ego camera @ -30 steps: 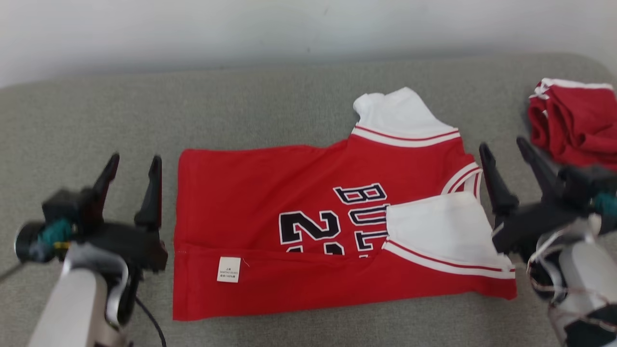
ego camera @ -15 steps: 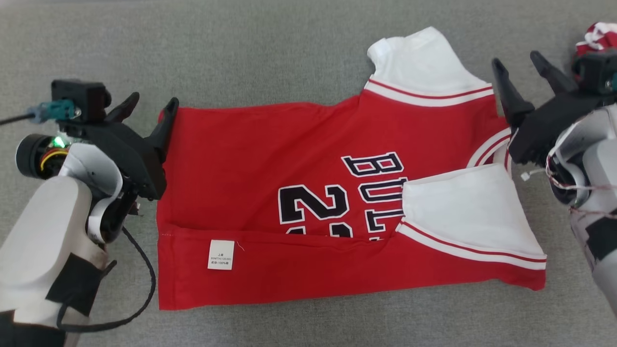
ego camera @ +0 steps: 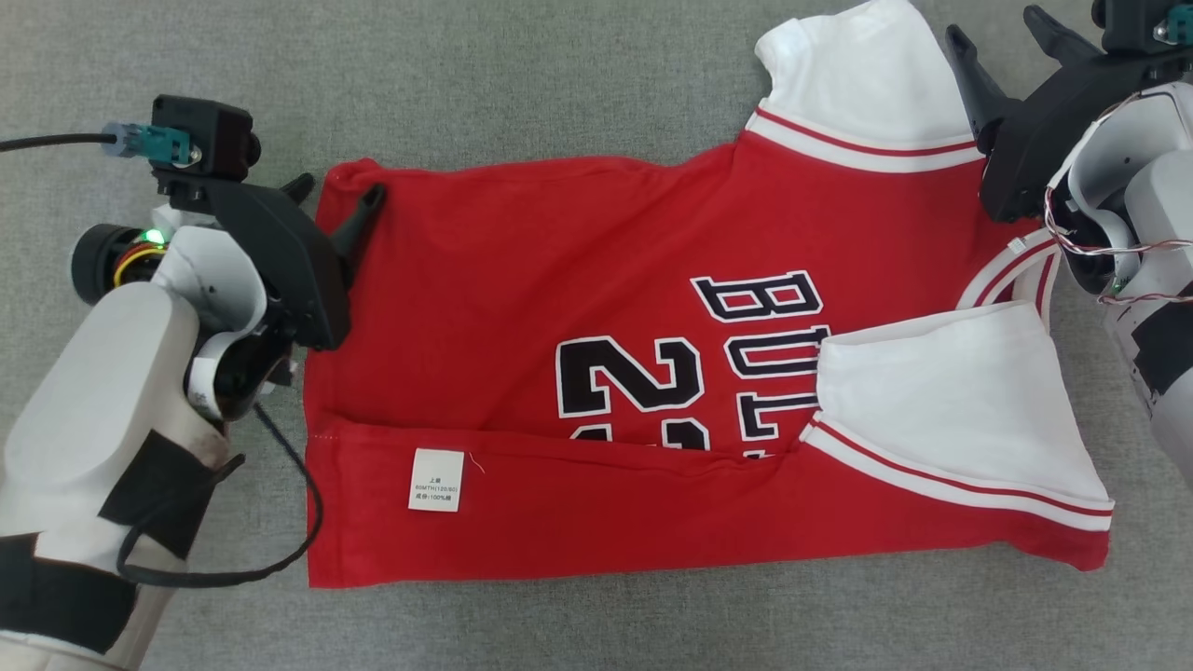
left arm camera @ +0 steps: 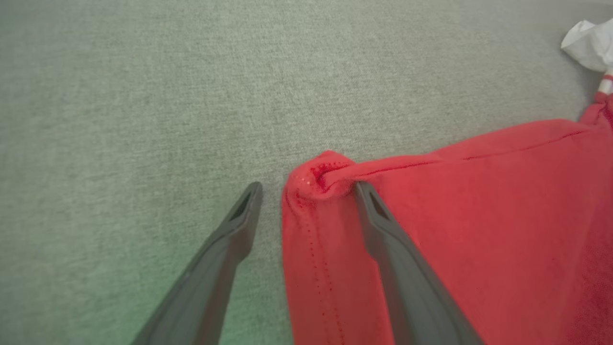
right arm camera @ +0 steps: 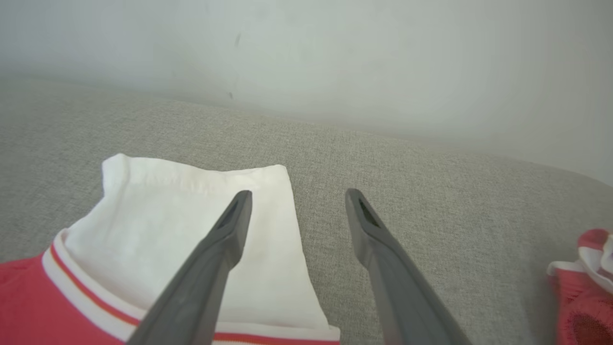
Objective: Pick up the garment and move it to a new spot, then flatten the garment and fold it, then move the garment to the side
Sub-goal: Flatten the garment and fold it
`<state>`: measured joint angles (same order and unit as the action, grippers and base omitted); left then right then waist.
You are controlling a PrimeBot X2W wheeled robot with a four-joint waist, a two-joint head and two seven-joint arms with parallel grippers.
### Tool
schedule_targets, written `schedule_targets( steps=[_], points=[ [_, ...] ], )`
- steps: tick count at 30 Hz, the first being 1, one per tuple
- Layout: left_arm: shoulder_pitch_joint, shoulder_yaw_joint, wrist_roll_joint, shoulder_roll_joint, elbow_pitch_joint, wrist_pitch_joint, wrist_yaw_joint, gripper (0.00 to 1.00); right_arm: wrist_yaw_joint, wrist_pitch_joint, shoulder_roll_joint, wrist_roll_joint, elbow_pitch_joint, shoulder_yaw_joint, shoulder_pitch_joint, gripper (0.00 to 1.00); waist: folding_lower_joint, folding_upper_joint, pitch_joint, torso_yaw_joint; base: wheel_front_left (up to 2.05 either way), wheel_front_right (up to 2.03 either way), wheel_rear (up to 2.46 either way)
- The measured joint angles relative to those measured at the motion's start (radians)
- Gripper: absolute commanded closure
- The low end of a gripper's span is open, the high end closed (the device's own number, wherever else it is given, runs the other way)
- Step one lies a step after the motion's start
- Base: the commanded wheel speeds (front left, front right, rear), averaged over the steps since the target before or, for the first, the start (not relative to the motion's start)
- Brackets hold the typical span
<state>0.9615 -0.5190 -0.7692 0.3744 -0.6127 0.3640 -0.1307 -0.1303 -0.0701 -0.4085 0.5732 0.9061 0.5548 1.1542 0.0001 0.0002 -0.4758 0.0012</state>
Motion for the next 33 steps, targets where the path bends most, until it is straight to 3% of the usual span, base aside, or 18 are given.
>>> schedule_targets(
  steps=[6,8,9,11,26,27,28,29,30,33],
  points=[
    [0.038,-0.045,-0.026,-0.008,-0.012,0.012,0.000,0.00,0.000,-0.004,0.014,0.017,0.088,0.055,0.067,0.00,-0.0001,-0.0001,-0.026,0.011,0.00,0.00,0.00],
    [0.050,-0.061,-0.033,-0.013,-0.014,0.012,0.000,0.55,0.000,-0.012,0.018,0.022,0.117,0.071,0.086,0.00,-0.0001,-0.0001,-0.034,0.019,0.00,0.00,0.00],
    [0.054,-0.068,-0.036,-0.015,-0.013,0.011,0.000,0.64,0.000,-0.018,0.018,0.026,0.133,0.077,0.096,0.00,0.0000,-0.0001,-0.038,0.024,0.00,0.00,0.00],
    [0.067,-0.089,-0.043,-0.018,-0.006,0.011,0.000,1.00,0.000,-0.028,0.018,0.036,0.162,0.083,0.117,0.00,0.0000,-0.0001,-0.045,0.035,0.00,0.00,0.00],
    [0.117,-0.187,-0.085,-0.039,0.067,-0.043,0.000,1.00,0.000,-0.119,0.009,0.041,0.306,0.146,0.254,0.00,0.0000,-0.0001,-0.098,0.111,0.00,0.00,0.00],
    [0.120,-0.192,-0.086,-0.040,0.070,-0.047,0.000,1.00,0.000,-0.134,0.009,0.043,0.312,0.147,0.263,0.05,0.0000,-0.0001,-0.101,0.115,0.00,0.00,0.00],
    [0.125,-0.195,-0.086,-0.040,0.071,-0.050,0.000,1.00,0.000,-0.154,0.010,0.043,0.318,0.150,0.271,0.57,-0.0001,-0.0001,-0.103,0.118,0.00,0.00,0.00],
    [0.128,-0.197,-0.088,-0.041,0.072,-0.055,0.000,1.00,0.000,-0.174,0.012,0.045,0.324,0.151,0.281,0.69,0.0000,-0.0002,-0.105,0.121,0.00,0.00,0.00],
    [0.128,-0.199,-0.090,-0.041,0.072,-0.056,0.000,1.00,0.000,-0.188,0.015,0.051,0.328,0.151,0.287,1.00,-0.0001,-0.0002,-0.107,0.123,0.00,0.00,0.00],
    [0.131,-0.203,-0.095,-0.040,0.064,-0.074,0.000,1.00,0.000,-0.191,0.033,0.061,0.335,0.148,0.299,1.00,0.0000,-0.0001,-0.108,0.122,0.00,0.00,0.00]
  ],
)
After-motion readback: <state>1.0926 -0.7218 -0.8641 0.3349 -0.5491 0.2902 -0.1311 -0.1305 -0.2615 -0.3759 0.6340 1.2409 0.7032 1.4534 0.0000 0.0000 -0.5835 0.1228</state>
